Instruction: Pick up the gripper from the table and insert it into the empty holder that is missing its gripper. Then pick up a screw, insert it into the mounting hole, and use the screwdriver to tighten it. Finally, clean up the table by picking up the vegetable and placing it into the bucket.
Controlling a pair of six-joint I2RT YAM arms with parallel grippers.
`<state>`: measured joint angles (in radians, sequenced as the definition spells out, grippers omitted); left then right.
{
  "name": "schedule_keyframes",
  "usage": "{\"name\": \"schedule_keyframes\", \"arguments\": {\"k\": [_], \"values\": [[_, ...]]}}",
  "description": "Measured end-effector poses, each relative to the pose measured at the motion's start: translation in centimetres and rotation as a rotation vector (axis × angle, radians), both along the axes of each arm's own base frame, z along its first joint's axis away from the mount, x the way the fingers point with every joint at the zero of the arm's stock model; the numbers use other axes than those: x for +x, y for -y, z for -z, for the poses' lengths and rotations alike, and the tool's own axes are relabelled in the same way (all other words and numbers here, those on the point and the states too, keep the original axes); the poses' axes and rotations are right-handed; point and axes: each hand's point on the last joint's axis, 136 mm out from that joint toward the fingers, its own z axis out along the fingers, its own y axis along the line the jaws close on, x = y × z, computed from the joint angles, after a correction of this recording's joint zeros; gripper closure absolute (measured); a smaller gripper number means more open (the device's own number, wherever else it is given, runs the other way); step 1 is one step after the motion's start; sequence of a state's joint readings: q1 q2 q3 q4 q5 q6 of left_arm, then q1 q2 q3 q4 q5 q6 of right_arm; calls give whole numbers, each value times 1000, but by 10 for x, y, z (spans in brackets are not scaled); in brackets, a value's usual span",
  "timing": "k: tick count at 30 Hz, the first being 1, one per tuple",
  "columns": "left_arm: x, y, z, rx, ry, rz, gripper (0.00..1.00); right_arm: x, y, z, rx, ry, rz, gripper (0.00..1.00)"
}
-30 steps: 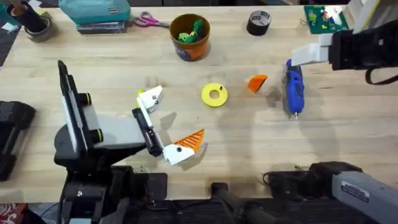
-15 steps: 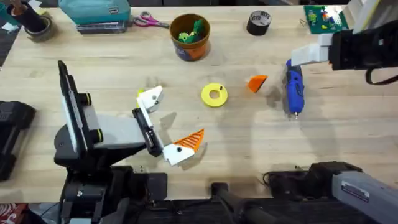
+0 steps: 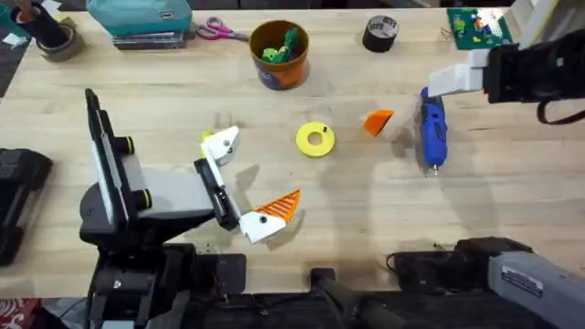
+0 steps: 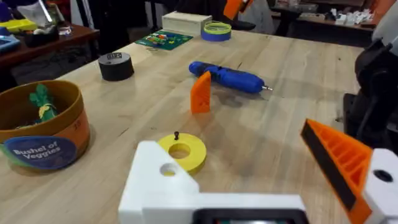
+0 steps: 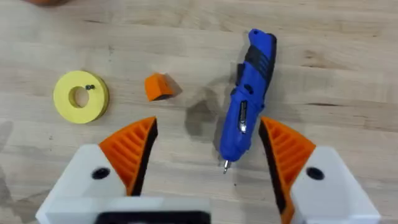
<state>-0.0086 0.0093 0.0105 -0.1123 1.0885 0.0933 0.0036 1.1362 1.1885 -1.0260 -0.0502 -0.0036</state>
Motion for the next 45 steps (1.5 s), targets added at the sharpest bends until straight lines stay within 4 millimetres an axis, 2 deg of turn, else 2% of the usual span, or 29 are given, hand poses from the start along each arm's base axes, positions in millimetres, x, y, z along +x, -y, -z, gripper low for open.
{"name": "schedule_keyframes", "arguments": {"k": [18,19,25,33,38,45], "values": [[0,0,0,0,0,0,15,4,-3,-3,0,21,-12,7],[0,0,0,0,0,0,15,3,-11,-3,0,20,-41,6],[0,0,0,0,0,0,15,-4,-30,-18,1,-22,-106,5],[0,0,0,0,0,0,16,15,-64,-40,18,-44,-176,5],[0,0,0,0,0,0,14,20,-91,-43,20,-56,-243,5],[0,0,0,0,0,0,15,24,-112,-45,-19,-66,-273,6]]}}
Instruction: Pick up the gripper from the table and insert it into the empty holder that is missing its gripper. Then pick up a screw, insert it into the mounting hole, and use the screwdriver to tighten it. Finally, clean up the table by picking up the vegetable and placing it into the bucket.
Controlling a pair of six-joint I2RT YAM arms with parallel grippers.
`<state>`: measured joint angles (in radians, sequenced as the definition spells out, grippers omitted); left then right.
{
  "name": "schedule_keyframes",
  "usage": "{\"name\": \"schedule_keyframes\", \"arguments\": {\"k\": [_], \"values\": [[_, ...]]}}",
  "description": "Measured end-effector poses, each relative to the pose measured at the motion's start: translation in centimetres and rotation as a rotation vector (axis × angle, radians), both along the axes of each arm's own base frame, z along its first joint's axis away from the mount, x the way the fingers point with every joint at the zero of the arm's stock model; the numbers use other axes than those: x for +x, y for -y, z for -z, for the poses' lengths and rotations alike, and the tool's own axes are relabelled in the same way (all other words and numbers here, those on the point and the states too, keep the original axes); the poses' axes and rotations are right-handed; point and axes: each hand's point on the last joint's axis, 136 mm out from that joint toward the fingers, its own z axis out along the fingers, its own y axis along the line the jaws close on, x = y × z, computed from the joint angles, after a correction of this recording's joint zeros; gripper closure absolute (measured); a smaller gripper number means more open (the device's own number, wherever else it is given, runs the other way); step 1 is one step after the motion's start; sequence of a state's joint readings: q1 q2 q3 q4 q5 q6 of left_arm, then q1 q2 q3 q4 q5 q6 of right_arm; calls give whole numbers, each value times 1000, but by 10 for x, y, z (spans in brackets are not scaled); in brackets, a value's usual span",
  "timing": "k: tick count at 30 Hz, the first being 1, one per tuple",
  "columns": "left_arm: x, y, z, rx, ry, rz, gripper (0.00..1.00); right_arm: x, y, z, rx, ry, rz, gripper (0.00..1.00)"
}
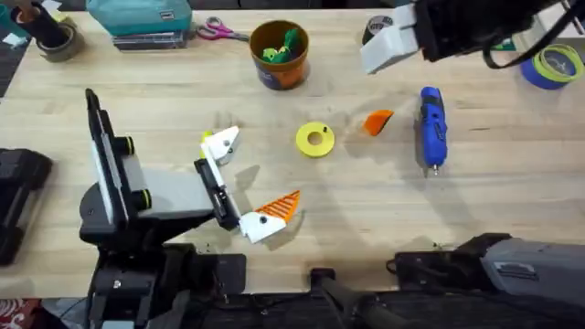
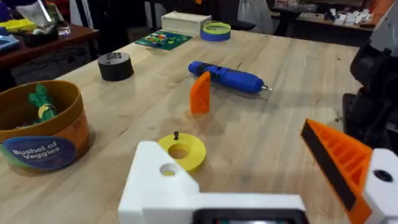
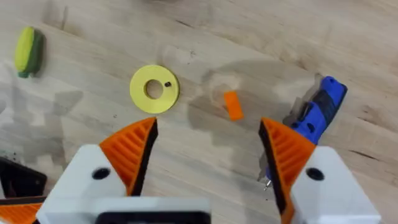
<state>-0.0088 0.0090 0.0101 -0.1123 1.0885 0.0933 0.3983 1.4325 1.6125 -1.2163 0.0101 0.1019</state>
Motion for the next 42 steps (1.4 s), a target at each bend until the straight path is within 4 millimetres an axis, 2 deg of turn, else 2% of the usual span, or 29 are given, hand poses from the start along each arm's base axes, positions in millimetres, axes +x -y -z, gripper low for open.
{"name": "schedule_keyframes", "arguments": {"k": [13,17,22,42], "values": [[0,0,0,0,0,0,15,5,-28,13,-25,-9,-68,5],[0,0,0,0,0,0,15,4,-37,22,-39,-37,-92,5],[0,0,0,0,0,0,15,-1,-33,36,-95,-92,-107,5],[0,0,0,0,0,0,15,-7,-32,39,-169,-88,-212,6]]}}
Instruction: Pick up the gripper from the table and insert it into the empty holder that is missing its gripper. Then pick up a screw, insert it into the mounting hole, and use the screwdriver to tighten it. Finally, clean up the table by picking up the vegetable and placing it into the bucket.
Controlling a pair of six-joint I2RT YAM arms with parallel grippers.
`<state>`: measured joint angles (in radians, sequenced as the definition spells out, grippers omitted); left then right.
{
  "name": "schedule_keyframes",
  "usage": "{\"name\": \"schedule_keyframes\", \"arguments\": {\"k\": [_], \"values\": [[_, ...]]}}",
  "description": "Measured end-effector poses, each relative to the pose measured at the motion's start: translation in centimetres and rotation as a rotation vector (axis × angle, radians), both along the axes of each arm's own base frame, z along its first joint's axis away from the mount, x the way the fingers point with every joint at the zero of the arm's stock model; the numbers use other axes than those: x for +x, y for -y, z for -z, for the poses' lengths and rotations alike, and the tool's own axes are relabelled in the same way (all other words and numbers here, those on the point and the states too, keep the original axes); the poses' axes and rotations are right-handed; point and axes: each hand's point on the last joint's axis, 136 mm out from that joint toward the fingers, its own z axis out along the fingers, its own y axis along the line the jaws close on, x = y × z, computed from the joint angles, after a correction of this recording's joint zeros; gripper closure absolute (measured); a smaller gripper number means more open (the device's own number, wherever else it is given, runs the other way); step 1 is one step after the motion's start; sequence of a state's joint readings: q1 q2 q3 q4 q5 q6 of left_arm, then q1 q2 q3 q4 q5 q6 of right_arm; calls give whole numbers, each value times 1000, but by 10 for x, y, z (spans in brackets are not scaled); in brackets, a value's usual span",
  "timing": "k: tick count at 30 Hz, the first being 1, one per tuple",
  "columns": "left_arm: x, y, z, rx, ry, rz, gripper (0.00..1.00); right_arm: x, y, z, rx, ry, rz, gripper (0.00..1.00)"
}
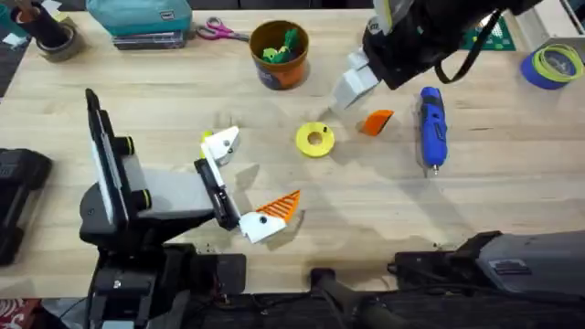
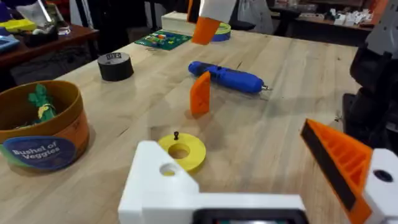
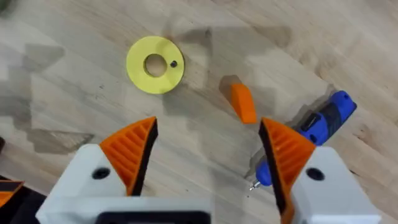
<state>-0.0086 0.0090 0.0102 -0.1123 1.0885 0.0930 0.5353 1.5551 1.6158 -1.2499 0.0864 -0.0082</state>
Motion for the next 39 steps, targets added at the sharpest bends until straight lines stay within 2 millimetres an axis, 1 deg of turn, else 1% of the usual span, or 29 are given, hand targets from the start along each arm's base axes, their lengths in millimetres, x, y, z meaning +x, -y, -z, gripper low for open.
{"name": "schedule_keyframes", "arguments": {"k": [4,7,8,9,11,16,26,30,33,36,39], "values": [[0,0,0,0,0,0,15,-2,7,9,-21,-23,-1,5],[0,0,0,0,0,0,15,-3,17,19,-39,-52,19,5],[0,0,0,0,0,0,15,-3,30,28,-52,-77,54,6],[0,0,0,0,0,0,15,-3,34,31,-56,-86,66,6],[0,0,0,0,0,0,15,-2,41,37,-61,-99,88,6],[0,0,0,0,0,0,15,-1,51,50,-71,-116,105,6],[0,0,0,0,0,0,15,7,63,75,-59,-115,108,5],[0,0,0,0,0,0,16,9,68,80,-48,-119,121,7],[0,0,0,0,0,0,15,12,68,82,-28,-126,121,7],[0,0,0,0,0,0,15,14,66,92,-29,-157,116,5],[0,0,0,0,0,0,15,18,63,107,-34,-188,110,6]]}}
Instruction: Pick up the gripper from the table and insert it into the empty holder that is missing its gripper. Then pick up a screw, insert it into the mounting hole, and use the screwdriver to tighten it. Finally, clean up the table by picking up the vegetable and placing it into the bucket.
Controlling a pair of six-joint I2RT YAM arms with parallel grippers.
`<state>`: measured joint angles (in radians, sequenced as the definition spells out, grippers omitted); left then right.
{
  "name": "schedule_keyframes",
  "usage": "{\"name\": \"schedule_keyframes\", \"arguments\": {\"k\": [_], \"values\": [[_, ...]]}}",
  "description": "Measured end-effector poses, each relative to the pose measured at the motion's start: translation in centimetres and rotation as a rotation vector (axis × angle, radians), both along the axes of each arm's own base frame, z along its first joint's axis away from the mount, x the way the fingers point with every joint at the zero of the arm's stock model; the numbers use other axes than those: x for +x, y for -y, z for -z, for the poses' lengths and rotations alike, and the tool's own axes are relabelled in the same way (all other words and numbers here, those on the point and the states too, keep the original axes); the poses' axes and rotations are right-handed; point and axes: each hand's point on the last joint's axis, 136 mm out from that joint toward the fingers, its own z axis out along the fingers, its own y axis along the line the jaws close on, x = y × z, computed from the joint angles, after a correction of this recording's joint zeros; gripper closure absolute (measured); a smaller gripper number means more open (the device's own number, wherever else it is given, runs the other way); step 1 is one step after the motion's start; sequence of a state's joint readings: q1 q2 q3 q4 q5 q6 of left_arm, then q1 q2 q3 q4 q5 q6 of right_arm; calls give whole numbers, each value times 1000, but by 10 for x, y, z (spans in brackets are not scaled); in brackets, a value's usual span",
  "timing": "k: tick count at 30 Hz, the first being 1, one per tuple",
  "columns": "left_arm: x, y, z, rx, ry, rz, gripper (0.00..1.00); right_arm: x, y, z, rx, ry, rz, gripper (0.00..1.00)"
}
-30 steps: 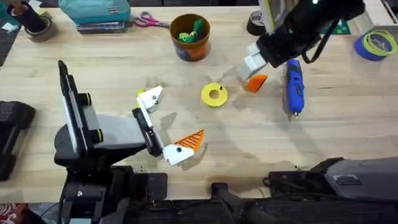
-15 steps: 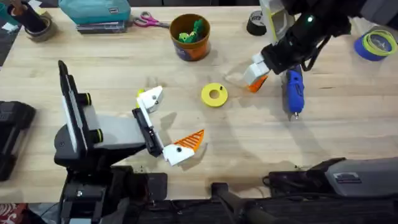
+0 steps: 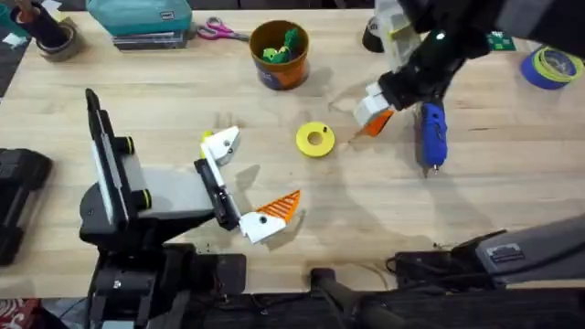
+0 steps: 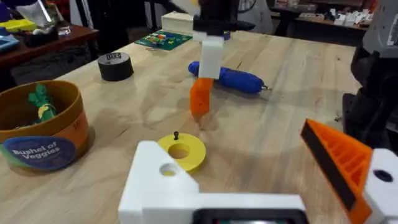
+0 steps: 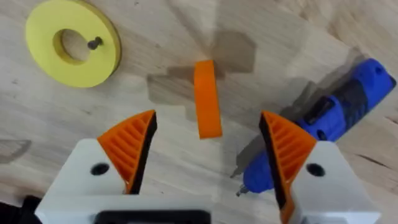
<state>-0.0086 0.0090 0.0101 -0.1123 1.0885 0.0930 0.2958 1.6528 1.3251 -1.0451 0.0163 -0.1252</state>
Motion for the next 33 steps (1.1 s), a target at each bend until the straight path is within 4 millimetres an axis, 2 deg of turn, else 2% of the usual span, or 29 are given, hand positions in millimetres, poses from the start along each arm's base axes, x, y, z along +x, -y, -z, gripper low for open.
{"name": "schedule_keyframes", "arguments": {"k": [5,9,12,17,29,33], "values": [[0,0,0,0,0,0,15,1,-2,23,-12,-65,-4,32],[0,0,0,0,0,0,15,0,-1,28,-17,-81,-5,66],[0,0,0,0,0,0,15,0,-1,28,-17,-81,-7,145],[0,0,0,0,0,0,15,0,-2,28,-16,-83,-7,345],[0,0,0,0,0,0,15,-1,-2,28,-16,-85,-11,548],[0,0,0,0,0,0,15,0,-2,28,-15,-82,-13,649]]}}
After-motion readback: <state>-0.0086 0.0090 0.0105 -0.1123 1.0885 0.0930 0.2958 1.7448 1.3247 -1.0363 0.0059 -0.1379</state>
